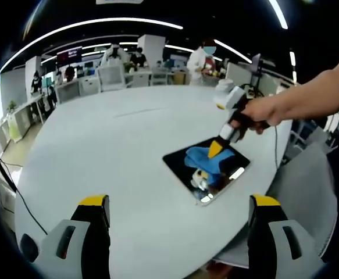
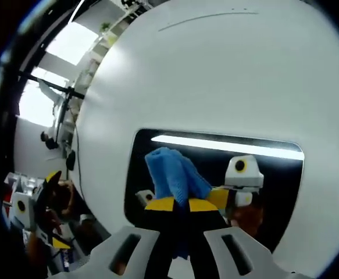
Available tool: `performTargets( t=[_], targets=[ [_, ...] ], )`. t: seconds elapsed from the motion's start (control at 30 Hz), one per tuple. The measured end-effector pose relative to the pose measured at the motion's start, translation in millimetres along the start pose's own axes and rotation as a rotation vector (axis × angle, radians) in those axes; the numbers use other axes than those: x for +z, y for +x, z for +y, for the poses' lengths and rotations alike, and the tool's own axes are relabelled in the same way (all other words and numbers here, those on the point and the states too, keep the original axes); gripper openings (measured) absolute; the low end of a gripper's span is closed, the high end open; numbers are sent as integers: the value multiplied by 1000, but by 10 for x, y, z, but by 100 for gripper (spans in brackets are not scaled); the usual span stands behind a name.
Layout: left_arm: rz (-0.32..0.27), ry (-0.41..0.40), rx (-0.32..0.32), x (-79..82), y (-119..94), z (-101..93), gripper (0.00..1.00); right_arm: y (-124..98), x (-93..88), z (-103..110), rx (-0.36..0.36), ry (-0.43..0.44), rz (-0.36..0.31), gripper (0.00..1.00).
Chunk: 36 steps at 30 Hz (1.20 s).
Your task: Wipe the mirror surface with the cleaning cloth until all visible marks leave the cleaned area.
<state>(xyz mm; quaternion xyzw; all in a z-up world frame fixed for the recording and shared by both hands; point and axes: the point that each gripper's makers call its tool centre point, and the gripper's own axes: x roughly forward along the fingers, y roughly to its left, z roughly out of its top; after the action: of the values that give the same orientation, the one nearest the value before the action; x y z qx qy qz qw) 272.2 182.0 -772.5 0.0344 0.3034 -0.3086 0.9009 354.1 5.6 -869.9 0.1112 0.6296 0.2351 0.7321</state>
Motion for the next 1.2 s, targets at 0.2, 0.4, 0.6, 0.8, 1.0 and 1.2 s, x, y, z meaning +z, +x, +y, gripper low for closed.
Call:
performTargets(
  t=[0.2, 0.4, 0.6, 0.8, 1.0, 1.2],
  targets=[
    [0, 1, -3, 4, 25, -13, 100, -66, -6, -143, -9, 12, -10, 1],
    [0, 3, -8, 13, 53, -41, 100, -132, -21, -270, -19, 27, -22, 1],
    [-3, 6, -10, 30, 61, -55, 100, -202, -45, -405, -27, 41, -30, 1],
    [-1, 4, -12, 25, 70, -59, 100, -267, -63, -527, -39, 51, -38, 1],
    [-21, -36, -9, 10, 90, -17, 100, -321, -82, -636, -49, 63, -46, 1],
    [-18, -35, -8, -9, 93, -11, 100, -385, -105, -729, -61, 72, -49, 1]
  ],
)
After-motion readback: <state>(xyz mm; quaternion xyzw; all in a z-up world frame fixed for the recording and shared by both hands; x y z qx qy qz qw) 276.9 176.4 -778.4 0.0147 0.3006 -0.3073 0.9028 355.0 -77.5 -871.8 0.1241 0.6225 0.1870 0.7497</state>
